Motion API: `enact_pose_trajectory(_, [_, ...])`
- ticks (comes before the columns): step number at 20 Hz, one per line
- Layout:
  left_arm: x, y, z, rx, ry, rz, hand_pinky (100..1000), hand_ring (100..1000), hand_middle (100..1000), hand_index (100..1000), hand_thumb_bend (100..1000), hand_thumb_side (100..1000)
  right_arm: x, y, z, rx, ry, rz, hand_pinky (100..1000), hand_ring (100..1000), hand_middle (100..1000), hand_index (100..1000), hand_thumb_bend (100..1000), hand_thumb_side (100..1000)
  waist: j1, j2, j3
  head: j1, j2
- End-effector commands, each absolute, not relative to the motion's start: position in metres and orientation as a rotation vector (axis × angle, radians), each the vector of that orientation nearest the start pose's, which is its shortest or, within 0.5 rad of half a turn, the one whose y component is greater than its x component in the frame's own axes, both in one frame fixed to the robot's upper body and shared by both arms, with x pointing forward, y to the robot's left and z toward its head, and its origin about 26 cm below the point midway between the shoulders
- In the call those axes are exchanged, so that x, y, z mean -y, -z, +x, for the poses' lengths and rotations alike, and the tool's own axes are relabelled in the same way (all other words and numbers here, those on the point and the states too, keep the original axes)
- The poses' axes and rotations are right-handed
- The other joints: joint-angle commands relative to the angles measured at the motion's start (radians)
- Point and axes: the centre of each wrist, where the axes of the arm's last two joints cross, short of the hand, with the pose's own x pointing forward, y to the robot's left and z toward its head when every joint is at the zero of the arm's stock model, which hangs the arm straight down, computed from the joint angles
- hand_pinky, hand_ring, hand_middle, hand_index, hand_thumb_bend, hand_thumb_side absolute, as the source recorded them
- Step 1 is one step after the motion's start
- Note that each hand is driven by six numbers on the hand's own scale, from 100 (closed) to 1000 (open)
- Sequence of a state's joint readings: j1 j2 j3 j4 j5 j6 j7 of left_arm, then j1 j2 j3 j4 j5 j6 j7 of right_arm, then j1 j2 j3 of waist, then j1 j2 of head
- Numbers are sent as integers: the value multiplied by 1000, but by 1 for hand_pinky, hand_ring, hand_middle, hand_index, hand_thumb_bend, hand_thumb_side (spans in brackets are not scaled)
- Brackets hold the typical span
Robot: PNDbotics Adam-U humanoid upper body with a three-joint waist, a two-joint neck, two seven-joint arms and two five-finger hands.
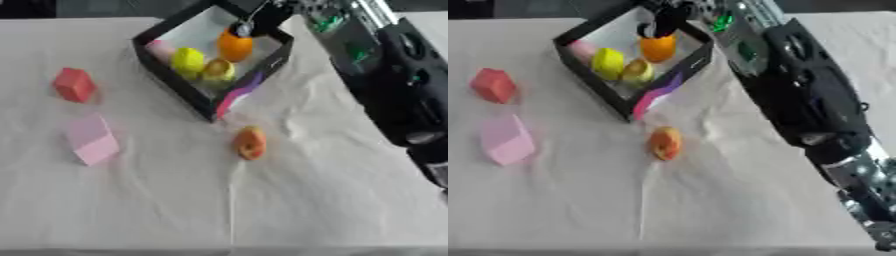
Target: Pick up objects on the table and place them in the box.
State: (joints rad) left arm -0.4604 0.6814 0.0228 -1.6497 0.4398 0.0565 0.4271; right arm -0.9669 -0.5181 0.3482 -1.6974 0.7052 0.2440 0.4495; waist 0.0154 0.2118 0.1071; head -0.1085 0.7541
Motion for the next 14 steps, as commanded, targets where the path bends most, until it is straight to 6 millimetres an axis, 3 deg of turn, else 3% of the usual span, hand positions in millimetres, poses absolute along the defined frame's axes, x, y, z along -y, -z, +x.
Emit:
enact_pose_trajectory(1, [-361, -246, 347, 2105, -125, 424, 756, 858, 797, 868, 358, 653, 186, -355, 312, 1962, -1448, -951, 771, 766, 757, 863, 525, 100, 3, -33, -5, 12, -4])
enact_pose_trajectory(3, [-362, -246, 347, 2102, -125, 430, 755, 858, 797, 868, 357, 654, 198, -351, 299, 1943, -1498, -877, 767, 759, 745, 854, 528, 102, 1, -32, -10, 15, -5])
enact_pose_trajectory(7, [-362, -245, 347, 2097, -122, 431, 755, 859, 798, 868, 358, 656, 215, -329, 299, 1900, -1578, -740, 755, 736, 708, 818, 527, 108, 0, -29, -15, 15, -4])
enact_pose_trajectory(14, [-359, -245, 348, 2098, -115, 419, 754, 860, 798, 868, 358, 655, 211, -280, 302, 1732, -1717, -608, 742, 729, 706, 807, 522, 120, 3, -25, -13, 14, 1])
